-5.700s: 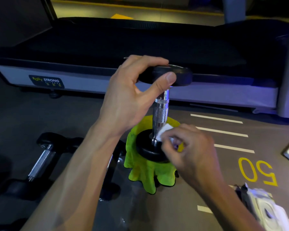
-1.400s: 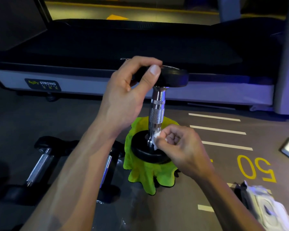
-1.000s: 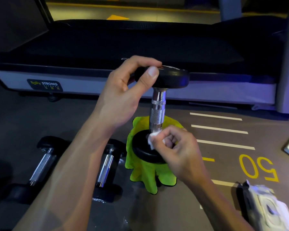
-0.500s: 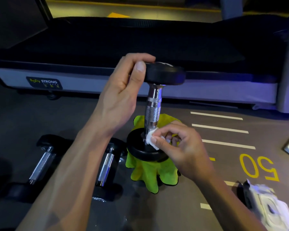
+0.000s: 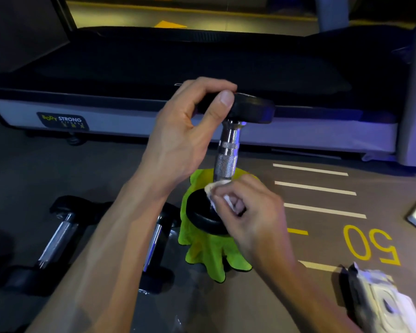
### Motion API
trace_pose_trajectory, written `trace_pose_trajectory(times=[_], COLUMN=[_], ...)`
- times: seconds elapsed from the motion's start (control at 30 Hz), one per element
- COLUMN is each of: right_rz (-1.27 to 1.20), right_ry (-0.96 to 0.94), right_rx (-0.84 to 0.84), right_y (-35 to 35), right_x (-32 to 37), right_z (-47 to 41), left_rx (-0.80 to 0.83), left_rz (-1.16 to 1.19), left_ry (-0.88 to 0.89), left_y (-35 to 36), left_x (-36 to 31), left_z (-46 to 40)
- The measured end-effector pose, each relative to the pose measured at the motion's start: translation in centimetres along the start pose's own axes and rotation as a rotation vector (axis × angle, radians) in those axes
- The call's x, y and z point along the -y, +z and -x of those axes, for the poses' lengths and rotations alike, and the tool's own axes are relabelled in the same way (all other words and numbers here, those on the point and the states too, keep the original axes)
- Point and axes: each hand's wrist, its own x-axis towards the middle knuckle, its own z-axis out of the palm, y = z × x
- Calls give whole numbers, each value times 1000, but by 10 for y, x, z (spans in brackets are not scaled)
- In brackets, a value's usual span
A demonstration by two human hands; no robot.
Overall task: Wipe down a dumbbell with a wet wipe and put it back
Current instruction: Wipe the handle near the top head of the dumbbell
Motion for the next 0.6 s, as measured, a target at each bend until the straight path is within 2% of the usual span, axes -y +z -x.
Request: trace_pose_trajectory(times=[0.07, 0.2, 0.33, 0.43, 0.6], right_rz=[33, 67, 69, 68, 72], right_ry=[-16, -68, -106, -85, -123], right_rx=[11, -236, -87, -39, -294], right_y=[-8, -16, 3, 0, -3], right_x=[0, 11, 0, -1, 7], right_z=[-14, -48, -3, -11, -41], left_rx=[0, -6, -16, -22, -25], left_rz=[1, 15, 27, 26, 5], left_ry=[7, 30, 22, 16, 21], left_y=[2, 3, 3, 3, 3], left_x=[0, -2, -3, -3, -4], left_z=[1, 2, 1, 3, 3])
